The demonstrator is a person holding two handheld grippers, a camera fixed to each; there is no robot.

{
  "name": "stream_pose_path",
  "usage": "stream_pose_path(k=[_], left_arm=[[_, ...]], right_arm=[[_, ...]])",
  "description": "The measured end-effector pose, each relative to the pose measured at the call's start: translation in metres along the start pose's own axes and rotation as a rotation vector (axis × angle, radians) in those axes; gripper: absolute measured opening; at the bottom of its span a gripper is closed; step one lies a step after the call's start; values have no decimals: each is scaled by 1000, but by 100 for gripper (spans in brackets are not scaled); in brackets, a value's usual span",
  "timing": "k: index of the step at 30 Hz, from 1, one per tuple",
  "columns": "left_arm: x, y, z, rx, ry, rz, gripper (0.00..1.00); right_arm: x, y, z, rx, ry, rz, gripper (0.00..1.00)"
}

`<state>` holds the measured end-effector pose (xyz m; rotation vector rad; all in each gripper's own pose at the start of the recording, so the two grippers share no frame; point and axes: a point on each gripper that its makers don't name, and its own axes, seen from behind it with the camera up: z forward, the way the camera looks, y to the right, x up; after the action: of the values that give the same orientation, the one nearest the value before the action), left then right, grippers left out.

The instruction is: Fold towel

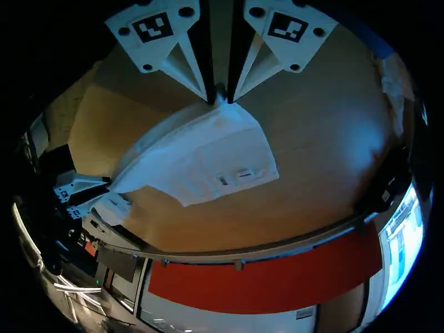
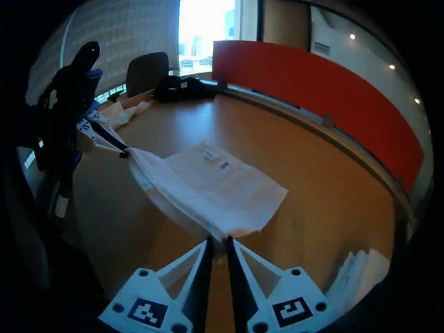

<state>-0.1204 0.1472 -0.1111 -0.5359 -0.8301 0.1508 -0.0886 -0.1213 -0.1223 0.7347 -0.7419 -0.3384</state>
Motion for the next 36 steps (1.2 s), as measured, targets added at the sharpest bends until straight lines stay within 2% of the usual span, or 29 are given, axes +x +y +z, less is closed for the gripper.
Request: stream_pose_path(k=[8, 15, 27, 36], left_arm=[[4, 8, -20, -11, -7, 6, 16], [3, 14, -34, -23, -15, 22, 16], [1, 21, -45, -37, -19, 0, 16], [5, 19, -41, -35, -18, 5, 16]], right_arm=[[7, -6, -21, 13, -3, -9, 18], [8, -13, -31, 31, -20, -28, 18], [8, -20, -42, 47, -26, -15, 18], [9, -19, -39, 47, -31, -16, 18]])
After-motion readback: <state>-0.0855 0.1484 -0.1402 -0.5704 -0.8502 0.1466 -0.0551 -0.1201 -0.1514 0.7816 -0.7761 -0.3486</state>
